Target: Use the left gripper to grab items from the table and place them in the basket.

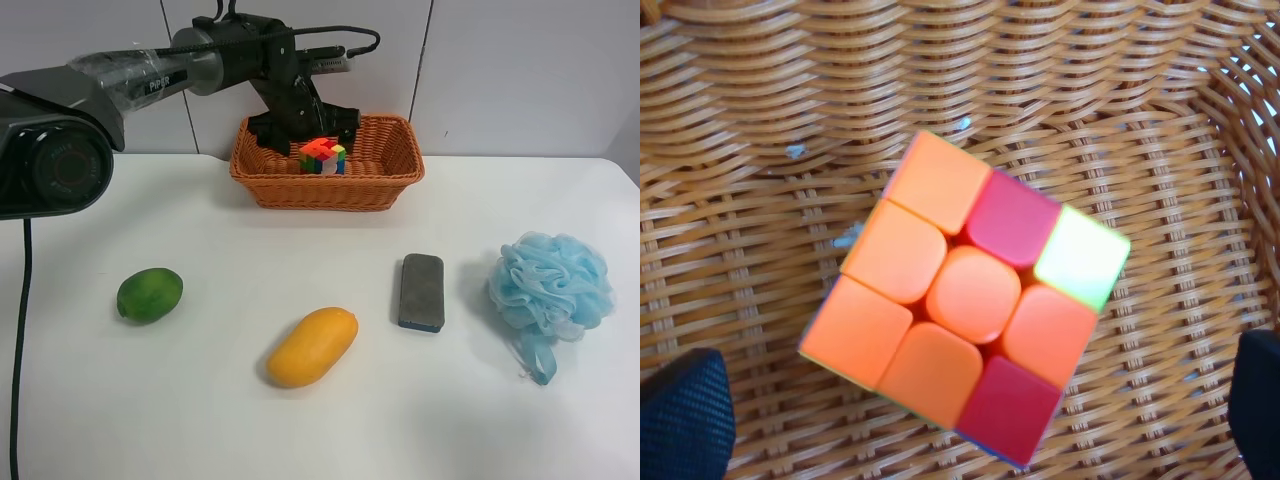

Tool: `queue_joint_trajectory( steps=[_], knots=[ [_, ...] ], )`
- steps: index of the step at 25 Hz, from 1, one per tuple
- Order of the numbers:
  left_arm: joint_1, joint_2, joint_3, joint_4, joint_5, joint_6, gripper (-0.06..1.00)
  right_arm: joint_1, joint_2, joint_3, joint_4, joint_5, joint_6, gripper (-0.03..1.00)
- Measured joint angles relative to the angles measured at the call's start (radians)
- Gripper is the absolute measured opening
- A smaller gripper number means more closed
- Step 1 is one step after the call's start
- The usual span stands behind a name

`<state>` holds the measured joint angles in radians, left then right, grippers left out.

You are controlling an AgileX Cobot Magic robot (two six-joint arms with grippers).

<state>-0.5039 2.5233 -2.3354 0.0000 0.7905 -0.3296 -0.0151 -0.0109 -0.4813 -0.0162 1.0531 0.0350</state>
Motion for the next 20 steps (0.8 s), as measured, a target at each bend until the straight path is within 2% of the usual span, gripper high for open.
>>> queue_joint_trajectory(
  steps=[5, 6, 11, 15, 20],
  knots=[
    [0.001, -0.055, 0.000, 0.000, 0.104, 0.006, 0.99, 0.000, 0.000, 0.000, 0.000, 0.000, 0.000, 0.99],
    [0.006, -0.105, 0.000, -0.006, 0.177, 0.018, 0.99, 0.000, 0.000, 0.000, 0.000, 0.000, 0.000, 0.99],
    [0.021, -0.250, 0.000, 0.000, 0.378, 0.068, 0.99, 0.000, 0.000, 0.000, 0.000, 0.000, 0.000, 0.99],
    [0.022, -0.352, 0.004, 0.000, 0.416, 0.154, 0.98, 0.000, 0.000, 0.000, 0.000, 0.000, 0.000, 0.99],
    [0.022, -0.471, 0.095, -0.033, 0.416, 0.209, 0.97, 0.000, 0.000, 0.000, 0.000, 0.000, 0.000, 0.99]
  ],
)
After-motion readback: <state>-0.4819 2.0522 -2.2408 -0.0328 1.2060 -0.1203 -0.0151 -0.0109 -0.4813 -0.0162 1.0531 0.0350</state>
